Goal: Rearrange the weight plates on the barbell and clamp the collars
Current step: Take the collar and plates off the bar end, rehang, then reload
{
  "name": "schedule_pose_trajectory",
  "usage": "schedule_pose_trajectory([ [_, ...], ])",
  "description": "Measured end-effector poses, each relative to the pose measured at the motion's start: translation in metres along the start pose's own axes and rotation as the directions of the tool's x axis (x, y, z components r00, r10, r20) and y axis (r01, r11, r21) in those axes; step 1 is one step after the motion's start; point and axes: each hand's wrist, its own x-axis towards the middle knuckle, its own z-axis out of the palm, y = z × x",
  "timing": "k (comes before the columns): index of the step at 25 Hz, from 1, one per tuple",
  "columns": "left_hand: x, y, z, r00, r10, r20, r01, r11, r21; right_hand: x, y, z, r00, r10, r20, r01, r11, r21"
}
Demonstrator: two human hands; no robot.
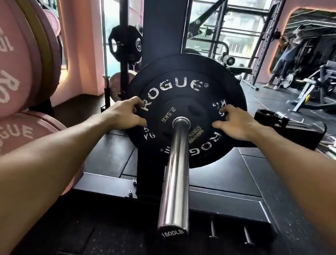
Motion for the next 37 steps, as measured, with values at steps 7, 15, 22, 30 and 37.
schedule_pose_trajectory([
  [7, 0.058, -0.011, 0.037, 0.998, -0.017, 0.052, 0.017, 1.000, 0.002, 0.060, -0.028, 0.031, 0.987, -0.140, -0.073, 0.136, 0.989, -0.061],
  [15, 0.086, -0.019, 0.082, 0.999, 0.041, -0.017, -0.041, 0.999, -0.023, 0.074, -0.034, 0.064, 0.903, -0.230, -0.364, 0.071, 0.913, -0.402],
  [22, 0.100, -0.014, 0.096, 0.992, 0.048, -0.119, -0.049, 0.999, -0.006, 0.082, -0.013, 0.089, 0.951, 0.047, -0.307, -0.089, 0.988, -0.126],
  [30, 0.088, -0.004, 0.105, 0.986, 0.014, -0.168, -0.032, 0.994, -0.105, 0.070, -0.010, 0.079, 0.975, 0.120, -0.187, -0.138, 0.987, -0.085],
  [37, 0.022, -0.002, 0.107, 0.980, -0.032, -0.197, 0.002, 0.988, -0.153, 0.018, -0.017, 0.069, 0.977, 0.191, -0.100, -0.190, 0.982, 0.018],
])
